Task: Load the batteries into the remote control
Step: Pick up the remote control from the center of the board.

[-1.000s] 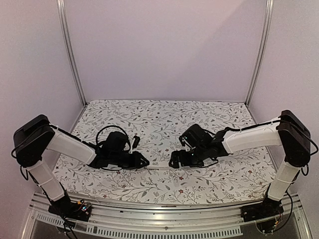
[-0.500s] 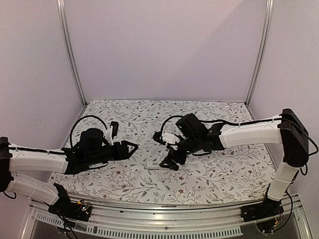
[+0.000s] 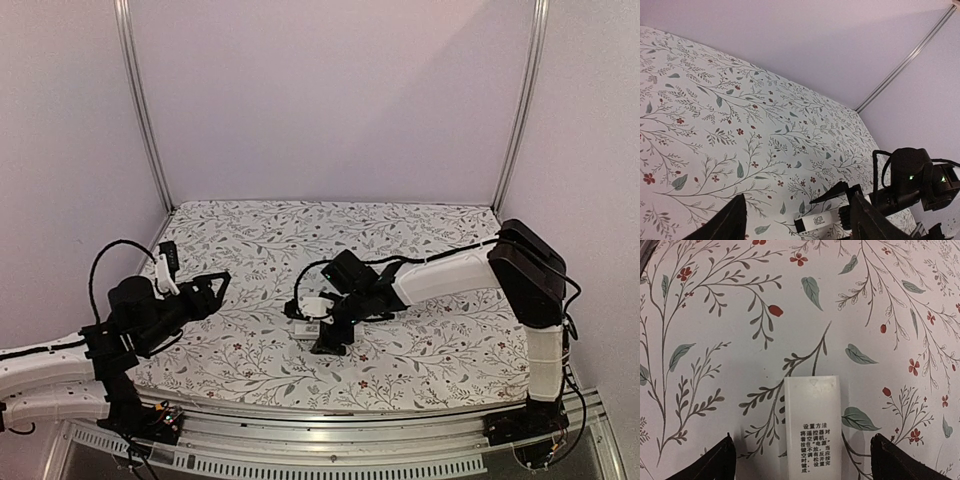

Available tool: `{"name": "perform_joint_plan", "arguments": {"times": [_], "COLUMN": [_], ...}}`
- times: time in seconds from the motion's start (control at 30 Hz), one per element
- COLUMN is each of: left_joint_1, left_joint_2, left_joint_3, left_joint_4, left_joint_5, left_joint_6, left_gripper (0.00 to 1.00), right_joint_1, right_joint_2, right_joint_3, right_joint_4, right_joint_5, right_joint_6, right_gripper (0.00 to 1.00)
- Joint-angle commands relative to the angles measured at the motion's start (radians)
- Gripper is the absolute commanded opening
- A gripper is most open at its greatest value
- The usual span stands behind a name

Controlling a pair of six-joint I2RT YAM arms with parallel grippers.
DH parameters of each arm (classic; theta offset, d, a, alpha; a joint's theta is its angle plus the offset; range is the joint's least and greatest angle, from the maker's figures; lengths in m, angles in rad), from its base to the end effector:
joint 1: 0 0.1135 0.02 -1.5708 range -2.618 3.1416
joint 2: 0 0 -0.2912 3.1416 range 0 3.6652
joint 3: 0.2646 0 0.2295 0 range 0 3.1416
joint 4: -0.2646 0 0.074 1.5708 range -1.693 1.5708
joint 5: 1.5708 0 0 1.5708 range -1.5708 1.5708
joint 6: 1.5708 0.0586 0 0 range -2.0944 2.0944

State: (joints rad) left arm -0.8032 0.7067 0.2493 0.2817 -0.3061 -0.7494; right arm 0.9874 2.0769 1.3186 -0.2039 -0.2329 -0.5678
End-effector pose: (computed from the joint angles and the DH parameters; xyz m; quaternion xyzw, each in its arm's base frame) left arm 0.1180 -0.0969 0.2359 -0.0775 0.7598 -0.3614 0.5348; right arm 0.2301 0.3731 0.1519 -0.6896 0.6508 0.1704 0.2680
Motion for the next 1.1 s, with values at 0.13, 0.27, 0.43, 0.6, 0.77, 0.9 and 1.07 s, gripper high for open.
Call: {"name": "perform_joint_plan", "arguments": {"times": [0.13,0.27,0.43,0.6,0.77,0.9,1.07], "left_joint_1": [-0.014,-0.013,-0.014,-0.02,-0.053,-0.114,-0.196], "left_joint_2": [0.02,0.02,0.002,0.005,0.024,0.031,0.057], "left_joint_3": [0.019,0.025,0.022,0.034,0.056,0.08,0.125], "left_joint_4": [-0.063,-0.074,-0.068,-0.001,0.111,0.227,0.296], "left_joint_5": [-0.051,-0.054,-0.041,0.052,0.179,0.349,0.459], "left_joint_6": [0.044,0.046,0.079,0.156,0.281,0.424,0.58], "left_gripper": [0.71,0.7,0.69,0.68,0.67,0.71,0.8], "right_joint_1": [0.008,0.008,0.008,0.007,-0.01,-0.016,-0.017], "right_joint_2": [0.073,0.096,0.077,0.002,-0.14,-0.272,-0.414], "right_joint_3": [0.084,0.105,0.102,0.111,0.097,0.031,-0.035], "right_joint_4": [-0.052,-0.08,-0.091,-0.077,-0.006,0.164,0.366], "right_joint_5": [-0.005,0.0,-0.035,-0.095,-0.268,-0.424,-0.518], "right_joint_6": [0.02,0.038,0.048,0.056,0.098,0.176,0.268], "right_gripper": [0.79,0.49,0.25,0.18,0.17,0.17,0.16]}}
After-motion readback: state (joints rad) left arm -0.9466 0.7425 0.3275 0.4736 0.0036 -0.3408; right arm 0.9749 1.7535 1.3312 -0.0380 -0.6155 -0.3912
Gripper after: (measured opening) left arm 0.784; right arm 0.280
